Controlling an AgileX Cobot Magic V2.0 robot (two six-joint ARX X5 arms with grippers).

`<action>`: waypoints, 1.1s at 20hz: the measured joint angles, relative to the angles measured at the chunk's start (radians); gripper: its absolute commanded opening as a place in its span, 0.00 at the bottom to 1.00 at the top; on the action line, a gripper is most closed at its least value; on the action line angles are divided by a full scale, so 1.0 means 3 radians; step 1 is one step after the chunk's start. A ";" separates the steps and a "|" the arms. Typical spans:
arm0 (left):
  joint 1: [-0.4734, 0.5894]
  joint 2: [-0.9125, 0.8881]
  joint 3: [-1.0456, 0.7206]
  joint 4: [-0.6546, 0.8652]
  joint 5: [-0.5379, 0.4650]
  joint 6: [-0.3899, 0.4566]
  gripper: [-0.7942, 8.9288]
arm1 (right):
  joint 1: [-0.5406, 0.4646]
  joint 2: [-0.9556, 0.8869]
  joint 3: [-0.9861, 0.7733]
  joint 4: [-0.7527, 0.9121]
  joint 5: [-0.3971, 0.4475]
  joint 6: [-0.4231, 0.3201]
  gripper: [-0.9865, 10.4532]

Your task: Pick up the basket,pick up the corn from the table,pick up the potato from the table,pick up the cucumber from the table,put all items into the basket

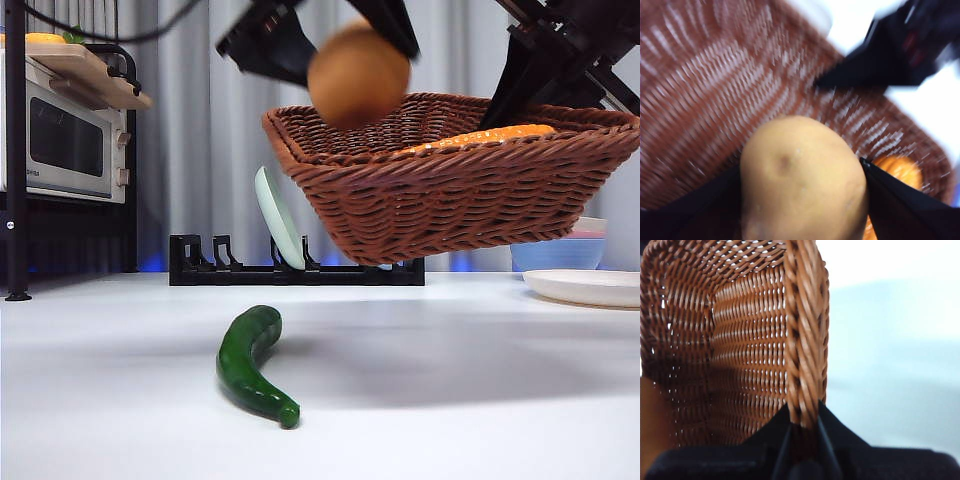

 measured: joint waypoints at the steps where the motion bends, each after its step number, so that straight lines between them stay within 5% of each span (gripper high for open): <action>1: -0.0047 0.0048 -0.0001 -0.0019 -0.0084 0.0011 0.09 | 0.0000 0.0000 0.0001 -0.0001 0.0000 -0.0001 0.07; 2: -0.0083 0.0074 -0.0001 -0.0032 -0.0151 0.0041 0.17 | 0.0000 0.0000 0.0000 -0.0001 0.0000 -0.0001 0.07; 5: -0.0118 0.0075 -0.0001 -0.0028 -0.0183 0.0089 0.67 | 0.0000 0.0000 0.0000 0.0000 -0.0001 0.0000 0.07; 13: -0.0118 0.0034 -0.0001 -0.0301 -0.0196 0.0112 0.66 | 0.0000 0.0000 0.0000 -0.0001 -0.0001 0.0036 0.07; 22: -0.0209 -0.1209 0.0380 -0.1724 -0.0203 -0.0003 0.66 | 0.0000 0.0000 0.0000 0.0078 0.0000 0.0034 0.07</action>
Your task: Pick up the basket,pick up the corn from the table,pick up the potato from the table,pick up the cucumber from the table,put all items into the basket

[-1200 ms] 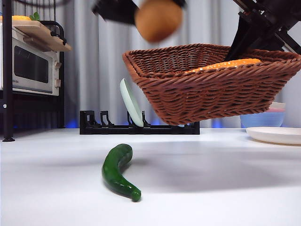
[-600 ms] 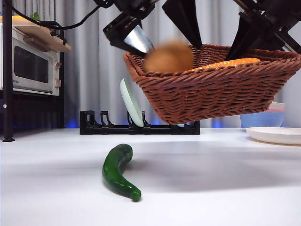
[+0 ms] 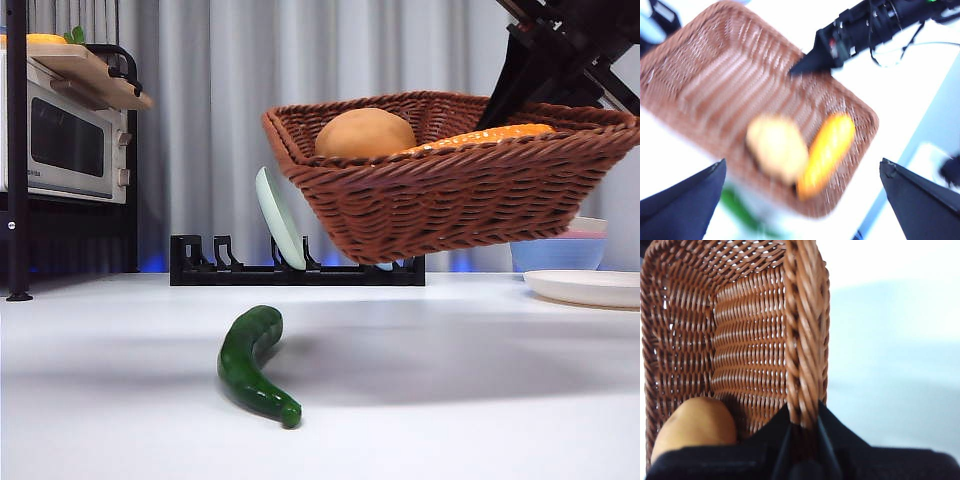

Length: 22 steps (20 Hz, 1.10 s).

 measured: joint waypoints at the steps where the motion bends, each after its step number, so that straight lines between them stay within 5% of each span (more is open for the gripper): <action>1: 0.0000 -0.0020 0.0000 -0.0258 -0.0066 -0.0038 0.66 | 0.0000 0.0000 0.0000 0.0061 -0.0001 0.0001 0.07; 5: -0.0005 0.0065 -0.0205 -0.0649 -0.0319 -0.0217 0.66 | -0.0071 0.0000 0.0000 0.0203 -0.0004 0.0004 0.07; 13: -0.0013 0.0291 -0.1350 0.0618 -0.0437 -0.0530 0.66 | -0.0507 0.0000 0.0000 0.0336 -0.0003 0.0121 0.07; 22: 0.0182 0.1418 -0.1423 0.1497 -0.0580 -0.0549 0.66 | -0.0596 -0.0053 0.0000 0.0320 -0.0004 0.0192 0.07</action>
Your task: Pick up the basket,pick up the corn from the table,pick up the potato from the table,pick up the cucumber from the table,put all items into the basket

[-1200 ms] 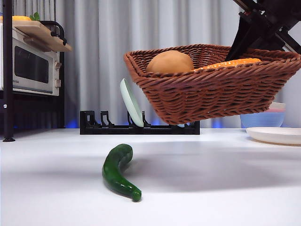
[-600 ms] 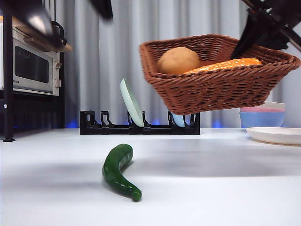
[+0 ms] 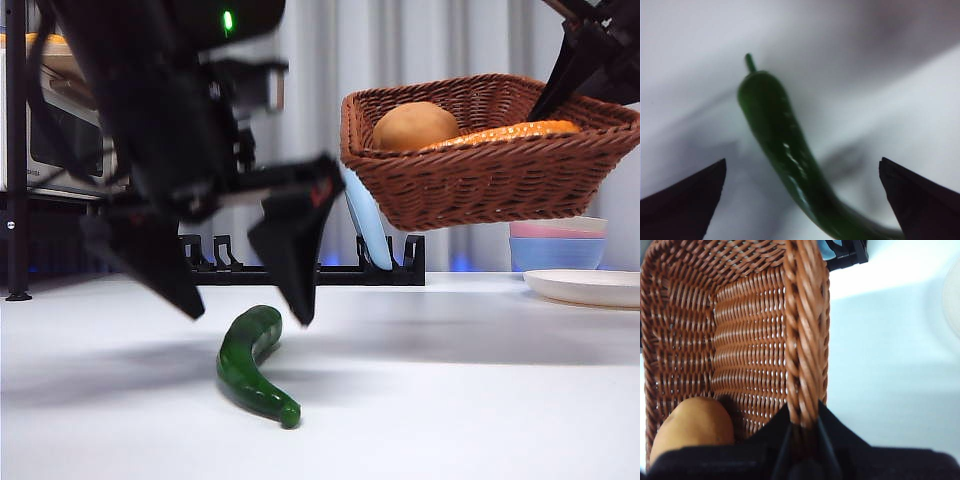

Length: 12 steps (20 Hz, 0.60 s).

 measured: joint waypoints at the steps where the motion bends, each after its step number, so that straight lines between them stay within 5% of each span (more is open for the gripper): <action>1: 0.0037 0.0070 0.0000 0.0024 0.0000 0.0000 0.61 | 0.0000 -0.0034 0.0001 0.0000 -0.0001 0.0000 0.07; 4: 0.0090 0.0131 0.0000 0.0055 0.0001 0.0001 0.23 | -0.0013 -0.0125 0.0000 -0.0003 -0.0001 0.0000 0.07; 6: 0.0111 0.0130 0.0000 0.0095 0.0003 0.0018 0.07 | -0.0013 -0.0183 0.0001 -0.0010 -0.0001 0.0000 0.07; 12: 0.0219 0.0131 0.0000 0.0111 0.0310 0.0095 0.07 | -0.0013 -0.0298 0.0001 -0.0027 -0.0003 0.0000 0.07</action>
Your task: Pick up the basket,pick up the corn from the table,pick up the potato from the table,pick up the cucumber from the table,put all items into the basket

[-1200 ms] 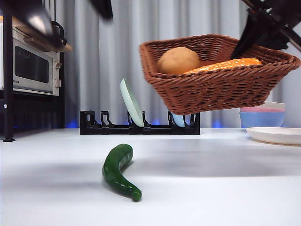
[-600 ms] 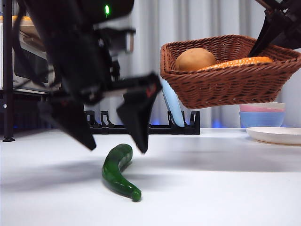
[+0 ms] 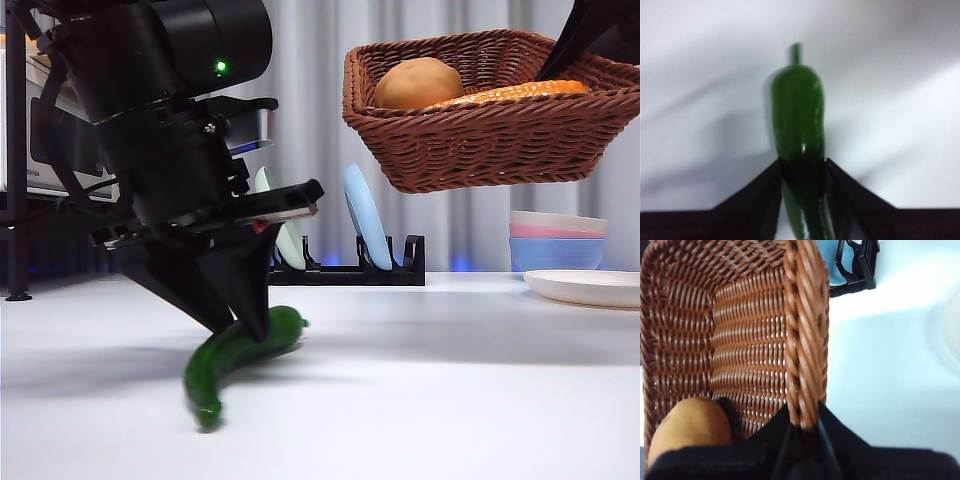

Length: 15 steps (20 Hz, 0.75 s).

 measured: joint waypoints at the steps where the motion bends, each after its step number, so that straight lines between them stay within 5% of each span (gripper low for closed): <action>1: 0.0009 0.0000 0.0000 -0.0001 0.0010 0.0004 0.07 | 0.0000 -0.0006 0.0000 -0.0010 0.0000 0.0000 0.07; 7: 0.0032 -0.0005 0.0006 -0.0055 0.0210 0.0174 0.07 | 0.0000 -0.0032 0.0000 -0.0114 -0.0003 -0.0001 0.07; 15: 0.0036 -0.0647 0.0601 -0.1670 0.1946 0.1110 0.07 | 0.0000 -0.0032 -0.0001 -0.0200 -0.0001 -0.0018 0.07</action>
